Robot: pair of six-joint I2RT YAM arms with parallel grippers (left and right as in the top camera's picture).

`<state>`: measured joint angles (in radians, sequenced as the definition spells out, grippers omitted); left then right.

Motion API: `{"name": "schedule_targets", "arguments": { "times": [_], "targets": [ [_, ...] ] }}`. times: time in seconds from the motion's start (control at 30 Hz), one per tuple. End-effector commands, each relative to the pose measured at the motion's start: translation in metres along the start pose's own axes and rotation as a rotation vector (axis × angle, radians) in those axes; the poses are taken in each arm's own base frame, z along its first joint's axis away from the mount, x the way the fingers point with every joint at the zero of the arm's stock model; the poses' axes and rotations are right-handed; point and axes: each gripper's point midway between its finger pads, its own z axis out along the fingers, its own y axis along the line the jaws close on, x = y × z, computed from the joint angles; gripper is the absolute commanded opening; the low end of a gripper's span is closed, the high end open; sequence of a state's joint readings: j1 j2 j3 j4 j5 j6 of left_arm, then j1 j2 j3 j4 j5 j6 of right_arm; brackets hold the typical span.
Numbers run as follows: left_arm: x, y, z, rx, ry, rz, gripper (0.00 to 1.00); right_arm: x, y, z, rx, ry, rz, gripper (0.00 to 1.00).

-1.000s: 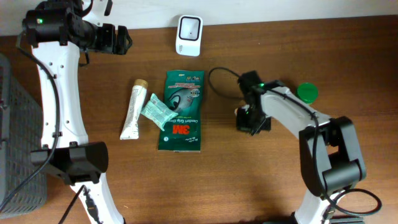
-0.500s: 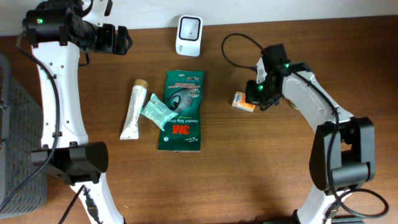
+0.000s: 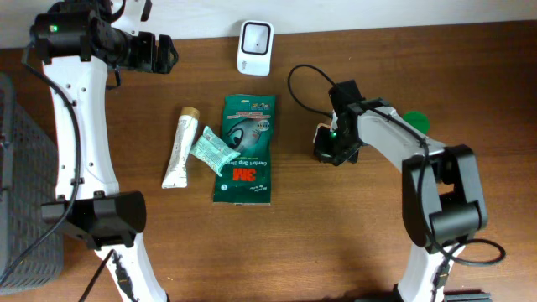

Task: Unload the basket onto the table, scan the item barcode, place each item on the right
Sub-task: 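Move the right gripper to the small orange box and grasp it, then lift the orange box with the right gripper up to the scanner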

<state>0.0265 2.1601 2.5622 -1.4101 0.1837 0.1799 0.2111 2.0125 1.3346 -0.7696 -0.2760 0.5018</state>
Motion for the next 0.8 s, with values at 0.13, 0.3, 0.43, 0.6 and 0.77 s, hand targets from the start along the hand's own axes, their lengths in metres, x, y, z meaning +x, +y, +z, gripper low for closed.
{"name": "schedule_targets", "arguments": {
  "times": [0.13, 0.3, 0.43, 0.6, 0.77],
  "targets": [
    [-0.006, -0.004, -0.011, 0.006, -0.032, 0.017, 0.99, -0.047, -0.049, -0.009, 0.106, -0.163, 0.109, 0.04],
    [-0.006, -0.004, -0.011, 0.006, -0.032, 0.017, 0.99, -0.1, -0.022, -0.022, -0.013, -0.371, -0.027, 0.04],
    [-0.006, -0.004, -0.011, 0.006, -0.032, 0.017, 0.99, -0.111, -0.015, -0.027, -0.038, -0.418, -0.06, 0.04],
    [-0.006, -0.004, -0.011, 0.006, -0.032, 0.017, 0.99, -0.116, 0.0, -0.03, -0.102, -0.438, -0.111, 0.04],
    [-0.006, -0.004, -0.011, 0.006, -0.032, 0.017, 0.99, -0.113, 0.021, -0.028, -0.103, -0.46, -0.184, 0.04]
  ]
}}
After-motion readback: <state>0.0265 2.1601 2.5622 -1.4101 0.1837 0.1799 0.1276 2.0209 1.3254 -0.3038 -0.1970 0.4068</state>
